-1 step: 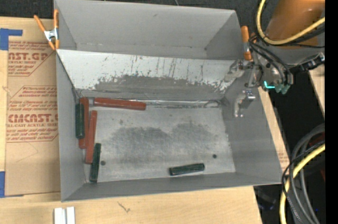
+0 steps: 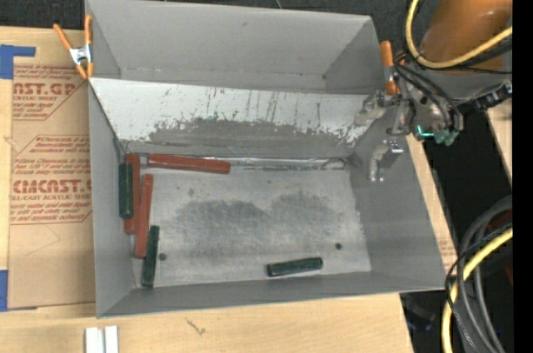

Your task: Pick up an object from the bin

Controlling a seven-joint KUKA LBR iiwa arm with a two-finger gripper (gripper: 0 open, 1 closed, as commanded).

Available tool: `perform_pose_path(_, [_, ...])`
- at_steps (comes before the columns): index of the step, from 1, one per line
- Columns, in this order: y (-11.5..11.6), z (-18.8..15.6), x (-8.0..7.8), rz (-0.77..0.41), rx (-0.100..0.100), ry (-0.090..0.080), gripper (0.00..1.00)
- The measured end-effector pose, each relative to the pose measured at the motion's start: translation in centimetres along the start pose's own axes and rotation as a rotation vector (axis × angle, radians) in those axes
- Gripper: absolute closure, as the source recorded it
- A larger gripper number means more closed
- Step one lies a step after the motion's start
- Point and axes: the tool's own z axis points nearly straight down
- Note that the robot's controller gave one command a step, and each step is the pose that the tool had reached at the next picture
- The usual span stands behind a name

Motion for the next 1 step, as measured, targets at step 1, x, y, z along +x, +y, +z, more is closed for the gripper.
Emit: perform_pose_path(1, [2.42,3.98,2.79,-0.062,0.001,-0.005,0.0])
